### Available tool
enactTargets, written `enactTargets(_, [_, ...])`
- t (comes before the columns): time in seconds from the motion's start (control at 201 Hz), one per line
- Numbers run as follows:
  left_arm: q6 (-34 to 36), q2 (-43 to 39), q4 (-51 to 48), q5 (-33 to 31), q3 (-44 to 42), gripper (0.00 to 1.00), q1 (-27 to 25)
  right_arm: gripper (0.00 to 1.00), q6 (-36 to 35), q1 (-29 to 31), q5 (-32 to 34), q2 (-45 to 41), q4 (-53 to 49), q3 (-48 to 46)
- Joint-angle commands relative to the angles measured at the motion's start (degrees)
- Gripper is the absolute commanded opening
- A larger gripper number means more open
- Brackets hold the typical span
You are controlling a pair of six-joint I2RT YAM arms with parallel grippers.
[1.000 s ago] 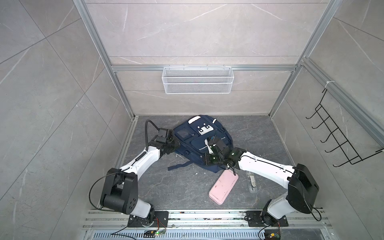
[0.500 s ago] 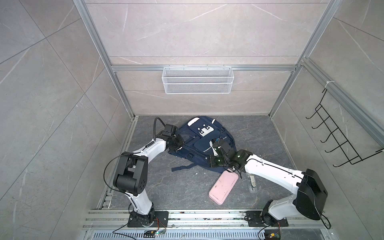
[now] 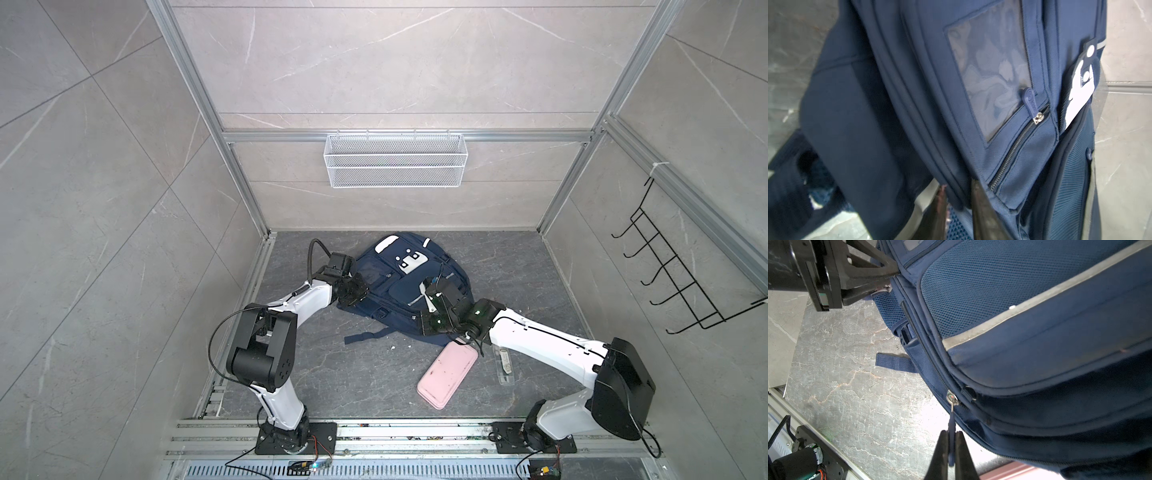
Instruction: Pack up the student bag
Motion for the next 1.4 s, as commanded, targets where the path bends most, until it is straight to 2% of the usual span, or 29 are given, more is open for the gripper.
enactTargets(0.0, [-0.6,0.7,2.2,1.3,-0.6,0.06,0.0,0.00,-0.7,0.0,-1.7,1.8,0.6,2.4])
enactTargets(0.05, [-1.0,0.2,2.8,1.4,-0.9,0.00,0.0,0.00,-0.6,0.1,-1.9,2.8,0.9,2.9])
enactTargets(0.309, [-2.7,-2.4,4.5,1.7,-2.8,0.00,-0.4,0.00,-0.2,0.7,-2.8,10.1,1.8,9.3])
enactTargets(0.657, [-3.8,-5.1,5.4,1.3,-5.6,0.00,-1.5,0.00,1.1,1.6,-6.0,23.1,2.1,23.2])
enactTargets(0.98, [-3.6,-9.6,4.6,-1.1,-8.8,0.00,-1.1,0.00,1.0,2.1,-7.0,32.1,-1.8,35.7])
enactTargets(1.304, [-3.5,-15.0,4.5,-2.8,-14.2,0.00,0.4,0.00,0.9,2.6,-8.0,31.5,-1.9,34.1])
enactTargets(1.398, [-3.0,-16.8,3.8,-3.9,-15.2,0.00,0.6,0.11,0.2,3.0,-8.0,30.5,-2.4,32.9])
